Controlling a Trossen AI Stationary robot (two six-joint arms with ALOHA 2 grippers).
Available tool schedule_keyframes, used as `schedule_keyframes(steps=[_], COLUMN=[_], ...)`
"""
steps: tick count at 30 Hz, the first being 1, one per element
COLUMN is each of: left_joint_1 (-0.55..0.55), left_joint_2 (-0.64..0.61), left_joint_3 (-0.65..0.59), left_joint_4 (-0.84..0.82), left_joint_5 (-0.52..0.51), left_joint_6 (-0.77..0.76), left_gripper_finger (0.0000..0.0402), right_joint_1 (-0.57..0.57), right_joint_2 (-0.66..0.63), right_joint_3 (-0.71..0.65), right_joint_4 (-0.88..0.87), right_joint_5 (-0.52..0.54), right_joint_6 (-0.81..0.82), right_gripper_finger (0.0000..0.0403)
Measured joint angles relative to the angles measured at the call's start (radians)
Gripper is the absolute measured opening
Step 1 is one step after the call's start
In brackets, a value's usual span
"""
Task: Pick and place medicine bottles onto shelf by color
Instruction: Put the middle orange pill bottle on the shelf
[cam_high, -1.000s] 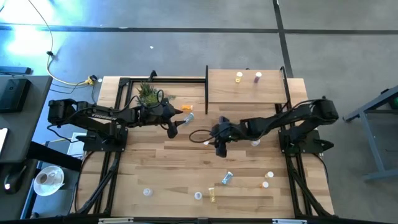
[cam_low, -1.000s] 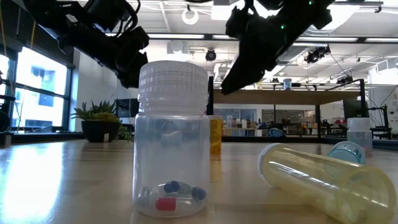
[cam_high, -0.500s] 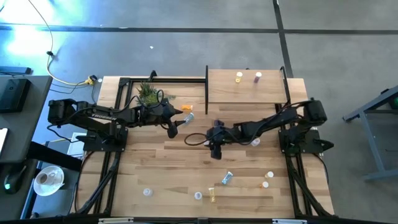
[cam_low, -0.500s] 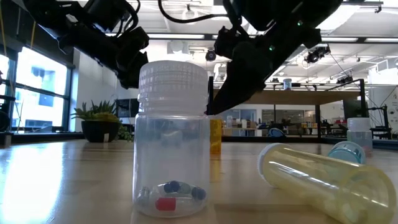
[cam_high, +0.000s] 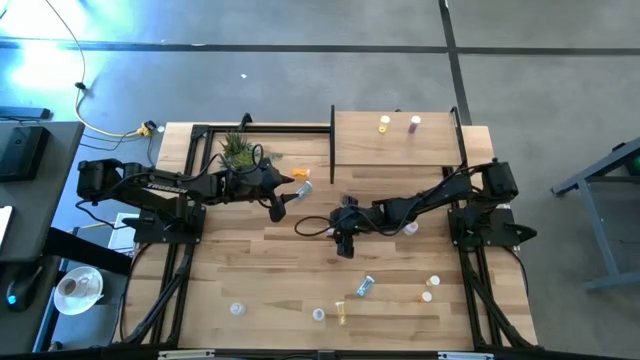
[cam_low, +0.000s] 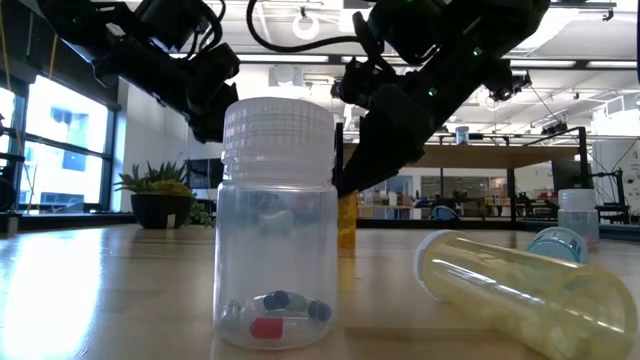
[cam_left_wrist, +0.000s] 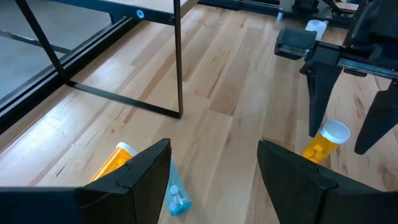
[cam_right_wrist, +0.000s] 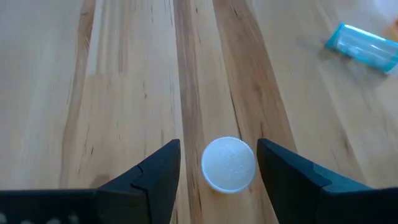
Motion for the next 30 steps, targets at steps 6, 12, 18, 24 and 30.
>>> schedule_keyframes(steps=[6, 12, 18, 24, 30], left_joint_1=[0.0, 0.0, 0.0, 0.0, 0.0], left_joint_2=[0.0, 0.0, 0.0, 0.0, 0.0], left_joint_3=[0.0, 0.0, 0.0, 0.0, 0.0], left_joint_4=[-0.008, -0.011, -0.011, -0.011, -0.011], left_joint_5=[0.0, 0.0, 0.0, 0.0, 0.0], left_joint_6=[0.0, 0.0, 0.0, 0.003, 0.03], left_gripper_finger=[0.0229, 0.0229, 0.0229, 0.0229, 0.0229], right_joint_1=[0.0, -0.001, -0.001, -0.005, -0.031], right_joint_2=[0.0, 0.0, -0.033, -0.133, -0.265], right_joint_3=[0.0, 0.0, 0.0, 0.0, 0.0], right_joint_4=[-0.004, -0.006, -0.028, -0.031, -0.036], right_joint_5=[-0.017, -0.018, -0.02, -0.012, 0.052], right_joint_6=[0.0, 0.0, 0.0, 0.0, -0.025], right_gripper_finger=[0.0147, 0.0107, 0.0103, 0.0104, 0.0104])
